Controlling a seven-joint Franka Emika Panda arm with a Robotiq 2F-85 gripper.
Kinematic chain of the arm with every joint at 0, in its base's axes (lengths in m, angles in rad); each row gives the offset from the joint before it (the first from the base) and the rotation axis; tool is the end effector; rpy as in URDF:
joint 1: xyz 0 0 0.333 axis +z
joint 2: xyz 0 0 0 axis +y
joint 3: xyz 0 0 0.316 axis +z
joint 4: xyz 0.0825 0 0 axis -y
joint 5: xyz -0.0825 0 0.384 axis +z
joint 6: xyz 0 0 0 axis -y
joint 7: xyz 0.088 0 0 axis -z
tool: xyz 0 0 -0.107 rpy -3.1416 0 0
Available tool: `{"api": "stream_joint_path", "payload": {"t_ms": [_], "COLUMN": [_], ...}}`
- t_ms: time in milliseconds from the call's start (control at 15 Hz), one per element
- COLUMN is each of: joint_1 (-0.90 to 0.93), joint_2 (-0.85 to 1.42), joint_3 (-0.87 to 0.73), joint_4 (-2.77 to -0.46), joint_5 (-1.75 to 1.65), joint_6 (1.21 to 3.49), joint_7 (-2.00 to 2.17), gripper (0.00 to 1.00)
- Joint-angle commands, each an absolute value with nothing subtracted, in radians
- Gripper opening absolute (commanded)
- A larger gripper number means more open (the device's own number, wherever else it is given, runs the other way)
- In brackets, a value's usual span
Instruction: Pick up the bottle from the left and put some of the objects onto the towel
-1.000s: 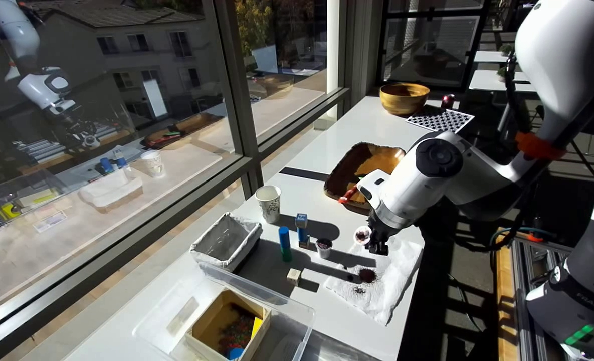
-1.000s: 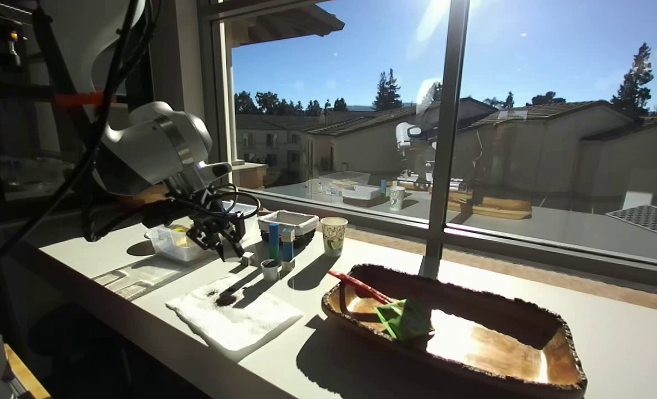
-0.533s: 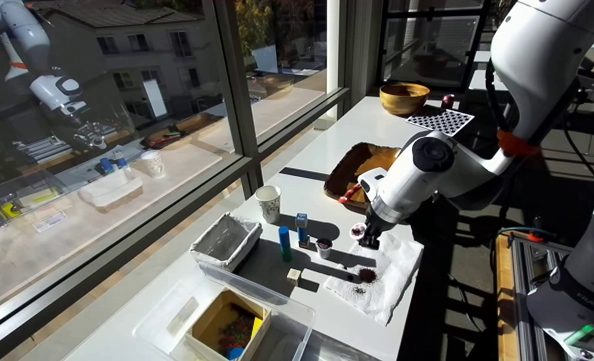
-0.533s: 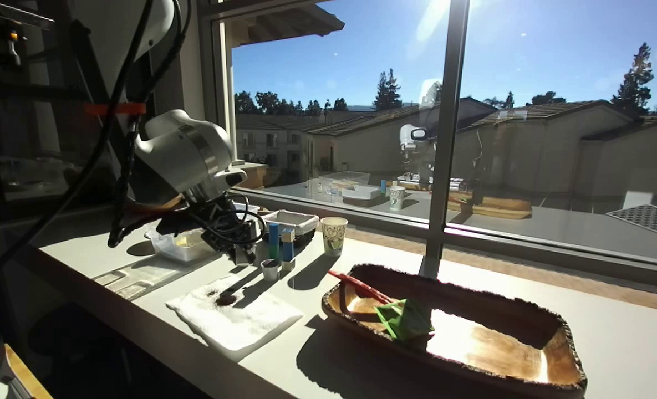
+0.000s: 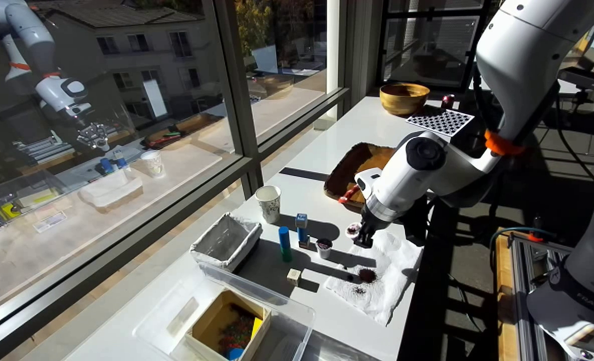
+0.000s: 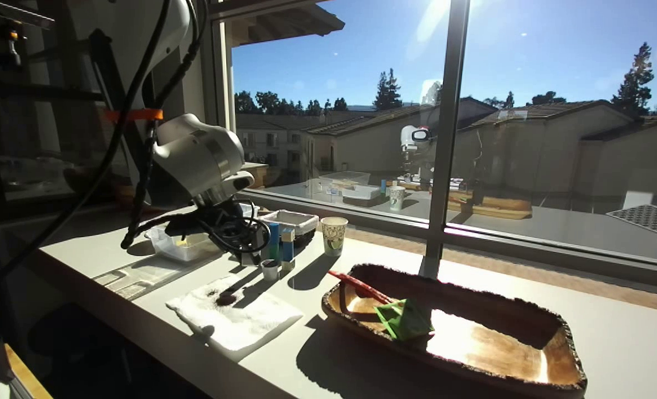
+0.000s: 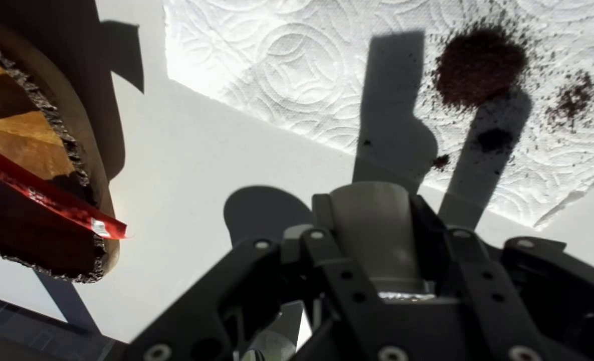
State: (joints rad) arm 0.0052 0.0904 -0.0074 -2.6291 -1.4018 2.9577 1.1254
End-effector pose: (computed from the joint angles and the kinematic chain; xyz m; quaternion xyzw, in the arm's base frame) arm 0.4034 0.0650 0.2177 0.9703 0.1148 0.1793 0.1148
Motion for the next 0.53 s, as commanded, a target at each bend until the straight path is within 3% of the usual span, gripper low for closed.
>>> {"api": "stream_joint_path", "payload": {"t_ms": [0, 467], "joint_1": [0.0, -0.01], "joint_2": [0.123, 0.169], "joint_3": [-0.018, -0.046], "joint_4": [-2.602, -2.527], "joint_5": [-1.46, -1.738], "joint_6": [2.989, 3.022], "joint_7": [1.201, 1.524], "gripper": [0.15, 0.15]}}
